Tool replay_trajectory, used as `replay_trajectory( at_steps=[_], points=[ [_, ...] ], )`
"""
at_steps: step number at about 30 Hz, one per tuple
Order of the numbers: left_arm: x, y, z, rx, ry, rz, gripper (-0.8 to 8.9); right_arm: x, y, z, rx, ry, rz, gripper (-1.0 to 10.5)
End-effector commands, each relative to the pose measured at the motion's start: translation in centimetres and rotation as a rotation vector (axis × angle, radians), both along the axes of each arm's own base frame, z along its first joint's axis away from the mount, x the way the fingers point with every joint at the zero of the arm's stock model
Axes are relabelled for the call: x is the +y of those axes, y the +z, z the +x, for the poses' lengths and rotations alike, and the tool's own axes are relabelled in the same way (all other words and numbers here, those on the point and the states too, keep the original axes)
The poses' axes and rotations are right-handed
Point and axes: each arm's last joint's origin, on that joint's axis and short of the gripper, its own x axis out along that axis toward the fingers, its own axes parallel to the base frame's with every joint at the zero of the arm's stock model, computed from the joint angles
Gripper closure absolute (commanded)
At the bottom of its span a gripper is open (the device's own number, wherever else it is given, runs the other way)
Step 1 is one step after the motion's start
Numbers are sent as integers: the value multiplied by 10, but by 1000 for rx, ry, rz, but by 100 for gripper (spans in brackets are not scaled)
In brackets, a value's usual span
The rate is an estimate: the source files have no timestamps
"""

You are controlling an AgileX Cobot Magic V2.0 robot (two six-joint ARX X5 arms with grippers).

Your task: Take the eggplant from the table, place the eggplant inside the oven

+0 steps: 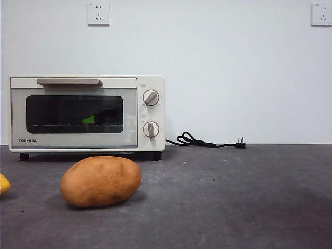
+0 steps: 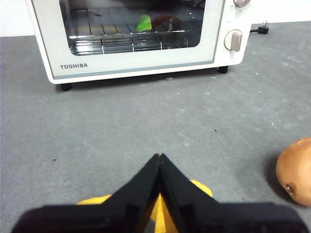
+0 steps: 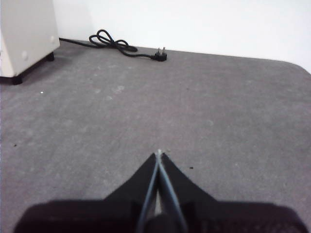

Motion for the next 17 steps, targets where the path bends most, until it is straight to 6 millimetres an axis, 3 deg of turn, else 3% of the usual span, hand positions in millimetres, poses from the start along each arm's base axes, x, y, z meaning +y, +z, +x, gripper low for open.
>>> replay_trajectory(
  at_steps=[1,17],
  points=[
    [0,-2,1,0,6,-6,817,0,-9,2,18,0,13,946],
    [0,-2,1,2,6,-6,817,0,-12,2,28,-7,28,946]
  ],
)
